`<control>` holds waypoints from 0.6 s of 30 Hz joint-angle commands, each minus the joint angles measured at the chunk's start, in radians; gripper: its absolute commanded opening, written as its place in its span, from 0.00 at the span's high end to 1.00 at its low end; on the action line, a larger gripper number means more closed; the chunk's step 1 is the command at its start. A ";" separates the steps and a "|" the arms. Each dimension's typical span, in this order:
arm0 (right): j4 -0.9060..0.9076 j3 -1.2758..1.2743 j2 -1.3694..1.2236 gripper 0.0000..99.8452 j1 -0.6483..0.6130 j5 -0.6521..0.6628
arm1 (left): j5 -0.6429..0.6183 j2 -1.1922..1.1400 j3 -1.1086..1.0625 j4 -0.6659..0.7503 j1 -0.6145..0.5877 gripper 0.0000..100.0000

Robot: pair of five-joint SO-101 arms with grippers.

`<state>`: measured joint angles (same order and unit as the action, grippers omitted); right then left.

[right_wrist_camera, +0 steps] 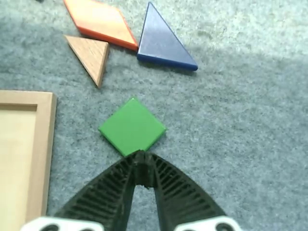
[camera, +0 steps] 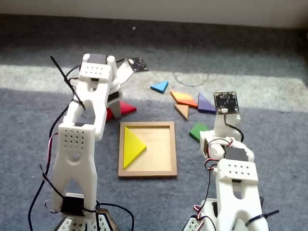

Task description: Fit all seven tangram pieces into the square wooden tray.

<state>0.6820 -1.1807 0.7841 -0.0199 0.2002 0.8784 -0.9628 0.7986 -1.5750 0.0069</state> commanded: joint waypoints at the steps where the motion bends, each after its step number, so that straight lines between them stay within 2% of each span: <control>1: -0.019 0.005 0.025 0.99 -0.008 0.009 | 0.008 0.122 0.004 -0.117 0.042 0.90; 7: -0.019 0.005 0.025 0.99 -0.007 0.011 | 0.002 0.246 -0.001 -0.181 0.045 0.90; 15: -0.019 0.005 0.025 0.99 -0.004 0.011 | 0.000 0.343 -0.096 -0.180 0.059 0.90; 18: -0.019 0.005 0.025 0.99 -0.004 0.009 | -0.066 0.372 -0.099 -0.178 0.059 0.90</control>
<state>0.6820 -1.1807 0.7841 -0.0199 0.2002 0.8769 -0.6836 0.6958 -1.7453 0.0422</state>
